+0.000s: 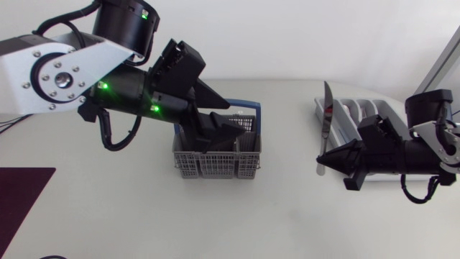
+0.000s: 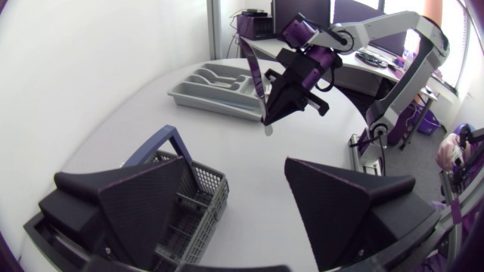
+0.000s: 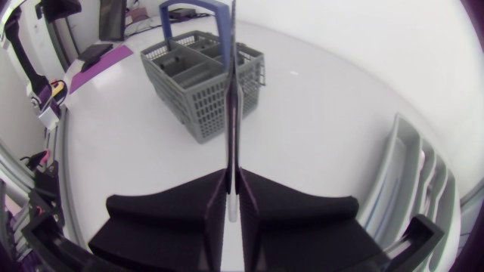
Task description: Unload the cutlery basket into the drawer organizer.
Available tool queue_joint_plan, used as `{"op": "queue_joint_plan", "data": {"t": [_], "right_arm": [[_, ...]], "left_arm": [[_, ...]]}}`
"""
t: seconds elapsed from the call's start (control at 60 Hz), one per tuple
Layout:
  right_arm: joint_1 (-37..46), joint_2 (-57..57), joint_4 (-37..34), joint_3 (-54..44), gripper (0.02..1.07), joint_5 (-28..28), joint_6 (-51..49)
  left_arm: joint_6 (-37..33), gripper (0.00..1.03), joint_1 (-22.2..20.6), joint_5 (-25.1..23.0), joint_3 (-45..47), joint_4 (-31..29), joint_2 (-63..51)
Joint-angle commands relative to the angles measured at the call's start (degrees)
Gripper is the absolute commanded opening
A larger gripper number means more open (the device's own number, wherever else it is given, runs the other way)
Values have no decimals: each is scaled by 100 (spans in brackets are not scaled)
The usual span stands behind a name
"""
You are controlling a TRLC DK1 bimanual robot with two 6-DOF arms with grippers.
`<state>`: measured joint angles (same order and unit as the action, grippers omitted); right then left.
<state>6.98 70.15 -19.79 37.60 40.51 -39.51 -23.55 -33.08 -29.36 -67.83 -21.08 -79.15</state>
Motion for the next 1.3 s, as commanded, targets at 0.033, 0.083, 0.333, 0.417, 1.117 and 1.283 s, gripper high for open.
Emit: {"op": "queue_joint_plan", "data": {"t": [0.033,0.083,0.333,0.417,1.117,1.283], "right_arm": [[655,385,-69,379,8,124,-567],[910,544,-69,511,8,203,-620],[1930,1502,177,1223,8,343,-848],[2193,1844,344,1469,8,361,-822],[3292,4420,749,4194,8,-421,-110],[3301,4894,608,4914,8,-773,163]], "left_arm": [[-9,92,65,142,51,113,-91],[-27,92,74,159,77,139,-91],[-115,92,65,361,227,201,-91],[-132,92,74,414,262,201,-74],[-255,92,47,810,482,280,32],[-264,92,-5,906,508,280,58]]}}
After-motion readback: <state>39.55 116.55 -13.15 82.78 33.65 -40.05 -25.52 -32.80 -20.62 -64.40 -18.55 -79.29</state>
